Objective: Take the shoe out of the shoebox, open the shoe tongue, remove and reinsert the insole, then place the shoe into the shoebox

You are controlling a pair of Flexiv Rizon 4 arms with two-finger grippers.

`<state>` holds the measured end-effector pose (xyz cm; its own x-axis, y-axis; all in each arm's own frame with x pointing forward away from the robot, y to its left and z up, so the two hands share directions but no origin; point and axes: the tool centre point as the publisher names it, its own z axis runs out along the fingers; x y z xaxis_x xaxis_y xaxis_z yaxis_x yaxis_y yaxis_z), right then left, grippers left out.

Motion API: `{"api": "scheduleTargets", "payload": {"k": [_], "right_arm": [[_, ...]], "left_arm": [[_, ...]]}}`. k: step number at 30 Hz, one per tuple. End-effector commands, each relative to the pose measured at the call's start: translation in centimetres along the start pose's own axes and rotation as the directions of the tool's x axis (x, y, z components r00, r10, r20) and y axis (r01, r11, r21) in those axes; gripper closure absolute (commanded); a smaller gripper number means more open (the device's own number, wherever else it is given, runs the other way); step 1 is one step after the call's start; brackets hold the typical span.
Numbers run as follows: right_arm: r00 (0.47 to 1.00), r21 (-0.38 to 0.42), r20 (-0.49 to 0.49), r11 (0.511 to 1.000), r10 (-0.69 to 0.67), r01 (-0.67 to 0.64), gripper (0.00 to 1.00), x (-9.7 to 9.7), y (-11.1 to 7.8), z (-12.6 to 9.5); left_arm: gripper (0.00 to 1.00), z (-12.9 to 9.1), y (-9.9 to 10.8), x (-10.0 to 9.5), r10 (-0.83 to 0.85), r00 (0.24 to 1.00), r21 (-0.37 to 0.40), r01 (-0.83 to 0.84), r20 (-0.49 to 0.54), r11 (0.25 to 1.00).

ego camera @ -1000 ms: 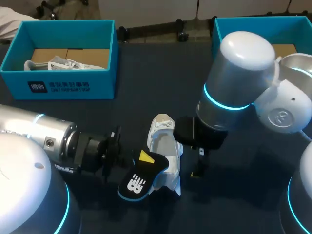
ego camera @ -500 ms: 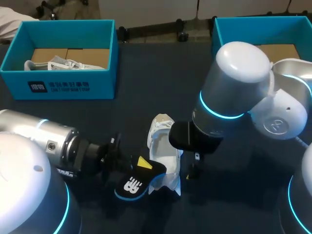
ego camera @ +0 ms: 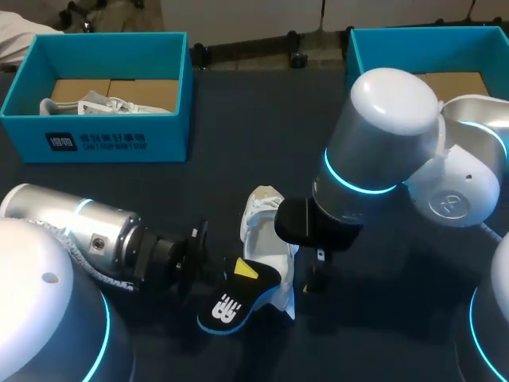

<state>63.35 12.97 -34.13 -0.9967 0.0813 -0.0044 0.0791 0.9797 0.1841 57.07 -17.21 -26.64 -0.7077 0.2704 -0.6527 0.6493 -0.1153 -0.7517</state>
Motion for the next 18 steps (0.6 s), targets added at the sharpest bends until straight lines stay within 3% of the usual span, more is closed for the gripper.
{"api": "scheduleTargets", "payload": {"k": [1,18], "right_arm": [[1.0,0.001,0.002,1.0,0.001,-0.001,0.0,0.1,0.2,0.3],[1.0,0.001,0.002,1.0,0.001,-0.001,0.0,0.1,0.2,0.3]], "left_arm": [[1.0,0.8,0.9,-0.2,-0.004,1.0,0.009,0.004,0.004,1.0],[1.0,1.6,2.5,-1.1,-0.055,0.998,-0.001,0.055,0.034,0.998]]}}
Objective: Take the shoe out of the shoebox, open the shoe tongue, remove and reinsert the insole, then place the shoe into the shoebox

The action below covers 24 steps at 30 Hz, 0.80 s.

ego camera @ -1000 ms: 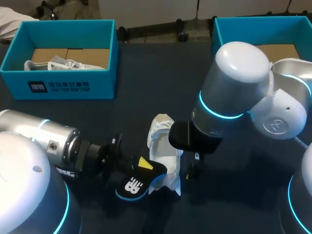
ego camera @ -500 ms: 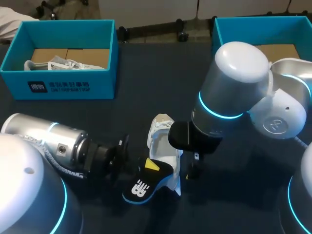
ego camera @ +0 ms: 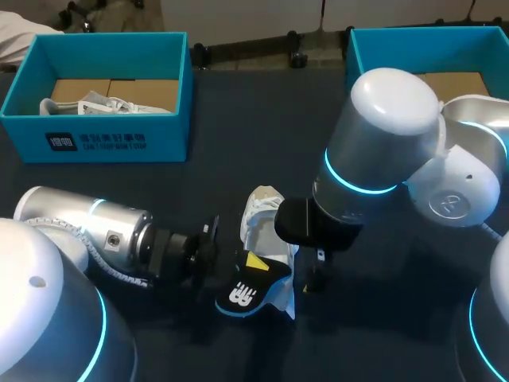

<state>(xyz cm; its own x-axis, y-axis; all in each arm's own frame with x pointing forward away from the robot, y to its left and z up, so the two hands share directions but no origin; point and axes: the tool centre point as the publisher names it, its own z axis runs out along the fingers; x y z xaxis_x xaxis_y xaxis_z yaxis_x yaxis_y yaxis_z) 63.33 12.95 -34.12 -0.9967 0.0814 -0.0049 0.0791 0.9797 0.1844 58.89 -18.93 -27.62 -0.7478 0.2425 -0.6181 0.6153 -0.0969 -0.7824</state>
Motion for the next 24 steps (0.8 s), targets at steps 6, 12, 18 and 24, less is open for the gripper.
{"api": "scheduleTargets", "payload": {"k": [6,12,18,24], "right_arm": [[1.0,0.001,0.002,1.0,0.001,-0.001,0.0,0.06,0.17,0.33],[1.0,0.001,0.002,1.0,0.001,-0.001,0.0,0.06,0.17,0.33],[1.0,0.001,0.002,1.0,0.001,-0.001,0.0,0.06,0.17,0.33],[1.0,0.001,0.002,1.0,0.001,-0.001,0.0,0.06,0.17,0.33]], "left_arm": [[1.0,0.66,0.72,0.36,-0.023,1.0,0.007,0.023,-0.003,1.0],[1.0,0.64,1.08,0.64,-0.037,0.999,0.005,0.037,0.006,0.999],[1.0,0.75,1.23,0.8,-0.046,0.999,0.0,0.046,0.013,0.999],[1.0,0.91,1.33,0.79,-0.048,0.998,0.0,0.048,0.027,0.999]]}}
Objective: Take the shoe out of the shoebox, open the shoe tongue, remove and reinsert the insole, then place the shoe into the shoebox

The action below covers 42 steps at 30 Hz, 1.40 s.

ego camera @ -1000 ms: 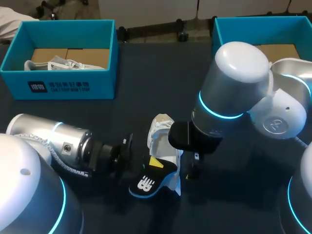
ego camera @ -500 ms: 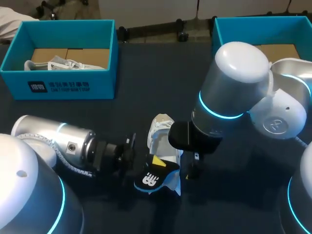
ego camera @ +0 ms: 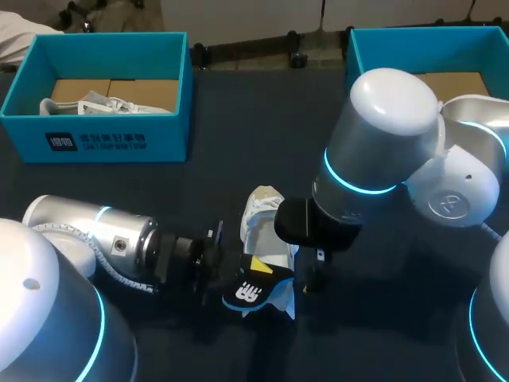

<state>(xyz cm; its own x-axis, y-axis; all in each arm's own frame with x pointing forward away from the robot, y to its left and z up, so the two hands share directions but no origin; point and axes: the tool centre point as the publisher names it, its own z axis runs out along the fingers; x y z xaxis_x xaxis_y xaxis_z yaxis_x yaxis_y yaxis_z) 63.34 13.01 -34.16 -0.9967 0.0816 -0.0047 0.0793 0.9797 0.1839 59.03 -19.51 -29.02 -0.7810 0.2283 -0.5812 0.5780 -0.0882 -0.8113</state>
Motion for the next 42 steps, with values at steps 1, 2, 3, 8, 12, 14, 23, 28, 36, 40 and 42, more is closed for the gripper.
{"api": "scheduleTargets", "payload": {"k": [1,2,3,8,12,14,23,28,36,40,42], "right_arm": [[1.0,0.001,0.002,1.0,0.001,-0.001,0.0,0.1,0.1,0.3],[1.0,0.001,0.002,1.0,0.001,-0.001,0.0,0.1,0.1,0.3],[1.0,0.001,0.002,1.0,0.001,-0.001,0.0,0.1,0.1,0.3],[1.0,0.001,0.002,1.0,0.001,-0.001,0.0,0.1,0.1,0.3],[1.0,0.001,0.002,1.0,0.001,-0.001,0.0,0.1,0.1,0.3],[1.0,0.001,0.002,1.0,0.001,-0.001,0.0,0.1,0.1,0.3],[1.0,0.001,0.002,1.0,0.001,-0.001,0.0,0.1,0.1,0.3],[1.0,0.001,0.002,1.0,0.001,-0.001,0.0,0.1,0.1,0.3],[1.0,0.001,0.002,1.0,0.001,-0.001,0.0,0.1,0.1,0.3],[1.0,0.001,0.002,1.0,0.001,-0.001,0.0,0.1,0.1,0.3],[1.0,0.001,0.002,1.0,0.001,-0.001,0.0,0.1,0.1,0.3]], "left_arm": [[1.0,0.2,0.2,0.2,-0.001,1.0,-0.005,0.001,0.011,1.0],[1.0,0.2,0.3,0.1,-0.002,1.0,-0.006,0.002,0.012,1.0],[1.0,0.2,0.3,0.1,-0.004,1.0,-0.009,0.004,0.017,1.0],[1.0,0.3,0.7,-0.1,-0.016,0.999,-0.017,0.017,0.034,1.0],[1.0,0.3,1.0,-0.1,-0.021,0.999,-0.021,0.022,0.046,1.0],[1.0,0.3,1.1,-0.1,-0.024,0.998,-0.018,0.025,0.051,1.0],[1.0,0.5,1.8,-0.2,-0.029,0.997,-0.038,0.032,0.069,0.999],[1.0,0.6,2.4,-0.4,-0.039,0.995,-0.049,0.044,0.088,0.998],[1.0,0.5,2.9,-0.6,-0.04,0.995,-0.064,0.046,0.096,0.997],[1.0,0.6,3.3,-0.6,-0.028,0.995,-0.08,0.035,0.093,0.996],[1.0,0.6,3.4,-0.6,-0.016,0.996,-0.087,0.024,0.092,0.996]]}}
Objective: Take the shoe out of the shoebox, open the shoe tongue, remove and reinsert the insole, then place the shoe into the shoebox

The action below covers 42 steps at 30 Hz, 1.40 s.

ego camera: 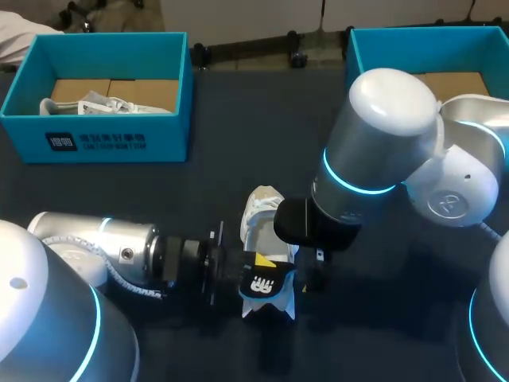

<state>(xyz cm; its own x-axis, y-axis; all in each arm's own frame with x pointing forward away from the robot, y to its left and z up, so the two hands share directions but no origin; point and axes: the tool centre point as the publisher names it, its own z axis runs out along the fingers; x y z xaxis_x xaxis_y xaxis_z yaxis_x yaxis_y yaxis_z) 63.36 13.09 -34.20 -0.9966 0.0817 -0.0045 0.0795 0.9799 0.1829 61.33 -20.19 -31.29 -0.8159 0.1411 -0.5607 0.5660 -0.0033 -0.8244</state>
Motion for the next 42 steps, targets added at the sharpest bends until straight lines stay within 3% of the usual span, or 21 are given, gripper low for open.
{"api": "scheduleTargets", "payload": {"k": [1,23,35,42], "right_arm": [[1.0,0.0,0.002,1.0,0.0,0.0,0.0,0.1,0.1,0.2],[1.0,0.0,0.002,1.0,0.0,0.0,0.0,0.1,0.1,0.2],[1.0,0.0,0.002,1.0,0.0,0.0,0.0,0.1,0.1,0.2],[1.0,0.0,0.002,1.0,0.0,0.0,0.0,0.1,0.1,0.2]], "left_arm": [[1.0,0.3,0.3,0.0,0.014,1.0,-0.009,-0.014,0.001,1.0],[1.0,0.3,2.9,-0.5,0.036,0.999,-0.107,-0.034,0.013,0.994],[1.0,0.0,5.5,-1.0,0.045,0.999,-0.175,-0.045,-0.005,0.984],[1.0,-0.1,5.4,-1.0,0.039,0.999,-0.18,-0.037,0.008,0.983]]}}
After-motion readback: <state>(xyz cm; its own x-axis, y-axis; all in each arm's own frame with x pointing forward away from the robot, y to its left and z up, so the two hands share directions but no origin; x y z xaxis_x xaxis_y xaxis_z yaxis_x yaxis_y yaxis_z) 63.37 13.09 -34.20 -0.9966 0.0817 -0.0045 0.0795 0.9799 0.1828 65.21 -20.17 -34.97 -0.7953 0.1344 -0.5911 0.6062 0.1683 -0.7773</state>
